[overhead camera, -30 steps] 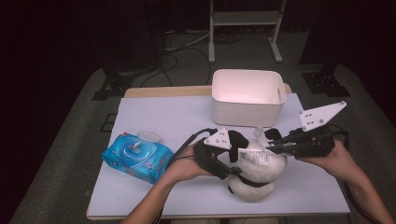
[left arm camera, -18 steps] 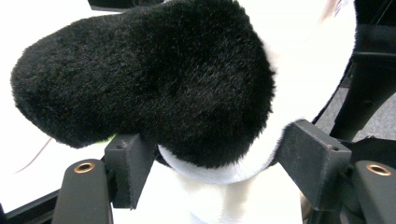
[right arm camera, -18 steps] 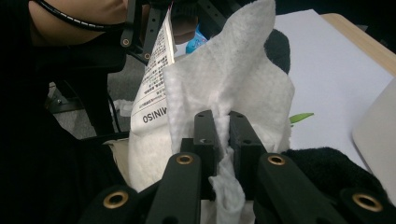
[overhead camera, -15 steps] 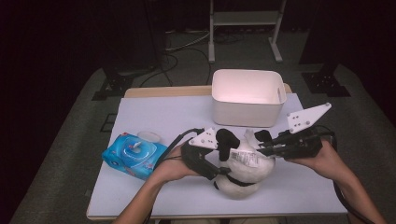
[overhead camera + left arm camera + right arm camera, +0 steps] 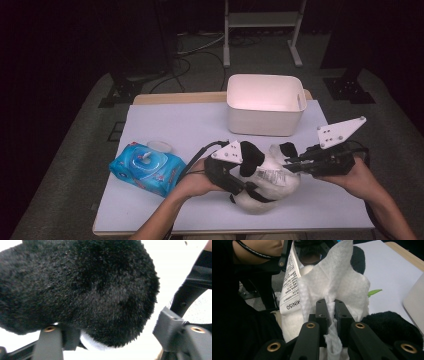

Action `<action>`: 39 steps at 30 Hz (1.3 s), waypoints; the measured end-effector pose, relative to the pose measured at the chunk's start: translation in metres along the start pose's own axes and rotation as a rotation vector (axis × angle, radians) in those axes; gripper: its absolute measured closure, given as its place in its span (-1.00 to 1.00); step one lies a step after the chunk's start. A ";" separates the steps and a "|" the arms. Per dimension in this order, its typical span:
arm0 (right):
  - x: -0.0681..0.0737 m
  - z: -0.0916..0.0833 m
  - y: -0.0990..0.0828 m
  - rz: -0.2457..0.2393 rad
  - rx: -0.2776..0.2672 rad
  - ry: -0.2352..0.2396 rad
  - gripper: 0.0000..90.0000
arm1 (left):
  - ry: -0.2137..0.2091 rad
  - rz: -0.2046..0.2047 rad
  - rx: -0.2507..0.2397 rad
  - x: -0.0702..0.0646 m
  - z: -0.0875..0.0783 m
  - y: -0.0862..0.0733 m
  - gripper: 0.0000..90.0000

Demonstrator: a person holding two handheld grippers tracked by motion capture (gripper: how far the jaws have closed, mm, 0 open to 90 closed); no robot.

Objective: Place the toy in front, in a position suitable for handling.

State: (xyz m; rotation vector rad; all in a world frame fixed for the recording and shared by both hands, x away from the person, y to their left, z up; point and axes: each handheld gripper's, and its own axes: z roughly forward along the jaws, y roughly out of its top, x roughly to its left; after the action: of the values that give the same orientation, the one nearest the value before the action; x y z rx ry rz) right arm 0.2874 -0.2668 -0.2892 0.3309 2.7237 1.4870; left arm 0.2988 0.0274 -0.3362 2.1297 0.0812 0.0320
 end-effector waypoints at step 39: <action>-0.013 -0.010 -0.011 0.047 0.030 -0.054 0.83 | -0.010 0.044 -0.015 -0.002 -0.021 -0.010 -0.09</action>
State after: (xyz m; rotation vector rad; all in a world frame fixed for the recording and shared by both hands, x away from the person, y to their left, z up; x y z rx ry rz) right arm 0.2966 -0.2835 -0.2935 0.4328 2.7167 1.4271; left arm 0.2954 0.0504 -0.3329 2.1166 0.0281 0.0477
